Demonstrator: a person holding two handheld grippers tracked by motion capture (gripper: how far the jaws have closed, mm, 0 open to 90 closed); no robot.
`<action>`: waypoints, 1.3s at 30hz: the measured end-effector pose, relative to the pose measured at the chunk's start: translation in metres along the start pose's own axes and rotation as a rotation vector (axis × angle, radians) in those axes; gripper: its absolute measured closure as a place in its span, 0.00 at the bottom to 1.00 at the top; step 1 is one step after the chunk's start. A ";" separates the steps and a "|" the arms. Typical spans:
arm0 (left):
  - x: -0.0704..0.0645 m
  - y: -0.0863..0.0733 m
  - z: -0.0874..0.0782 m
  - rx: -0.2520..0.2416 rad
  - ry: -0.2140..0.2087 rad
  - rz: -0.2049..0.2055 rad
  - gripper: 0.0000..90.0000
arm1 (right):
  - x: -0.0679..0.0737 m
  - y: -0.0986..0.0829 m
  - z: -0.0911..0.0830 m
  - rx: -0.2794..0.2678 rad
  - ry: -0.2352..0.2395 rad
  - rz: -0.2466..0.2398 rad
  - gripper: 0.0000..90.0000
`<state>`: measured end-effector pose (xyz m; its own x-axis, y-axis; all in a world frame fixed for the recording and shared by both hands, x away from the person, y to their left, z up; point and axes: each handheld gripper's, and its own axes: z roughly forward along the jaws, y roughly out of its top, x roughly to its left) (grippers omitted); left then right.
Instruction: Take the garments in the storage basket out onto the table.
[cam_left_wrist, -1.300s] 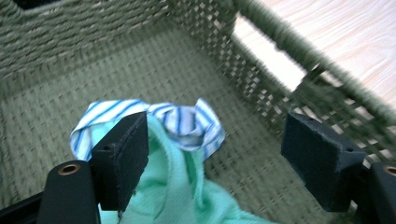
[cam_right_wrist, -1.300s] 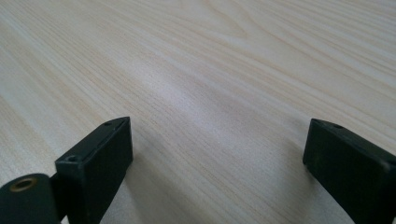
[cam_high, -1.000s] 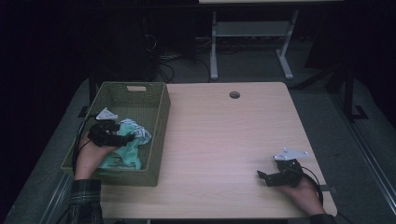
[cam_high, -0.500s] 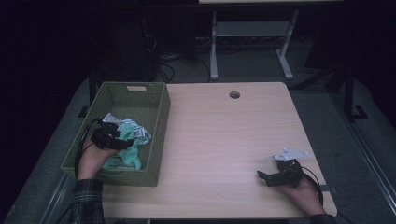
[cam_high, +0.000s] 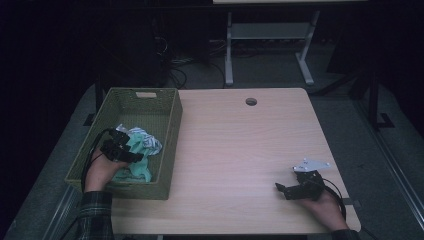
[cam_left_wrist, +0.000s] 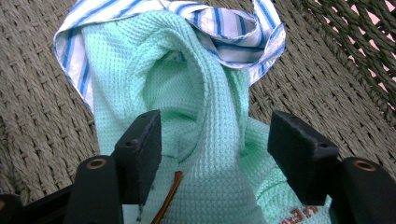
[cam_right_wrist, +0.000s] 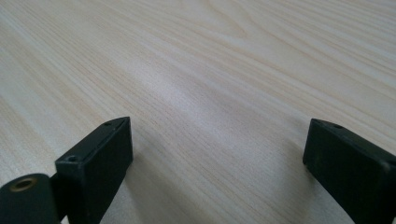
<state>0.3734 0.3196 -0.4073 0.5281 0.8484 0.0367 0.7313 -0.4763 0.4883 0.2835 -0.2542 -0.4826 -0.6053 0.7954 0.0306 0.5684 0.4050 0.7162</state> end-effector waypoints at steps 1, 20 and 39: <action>0.000 0.000 0.000 0.006 0.000 -0.002 0.41 | 0.000 0.000 0.000 0.000 0.000 0.000 0.09; 0.000 0.003 -0.005 0.021 0.028 -0.040 0.93 | 0.000 0.000 0.000 0.000 0.000 0.000 0.09; 0.002 0.014 -0.058 -0.278 -0.098 -0.100 0.96 | 0.000 0.000 0.000 0.000 0.000 0.001 0.09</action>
<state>0.3594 0.3280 -0.3501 0.5086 0.8551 -0.1007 0.6424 -0.2990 0.7056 0.2836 -0.2543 -0.4825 -0.6051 0.7956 0.0311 0.5688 0.4047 0.7160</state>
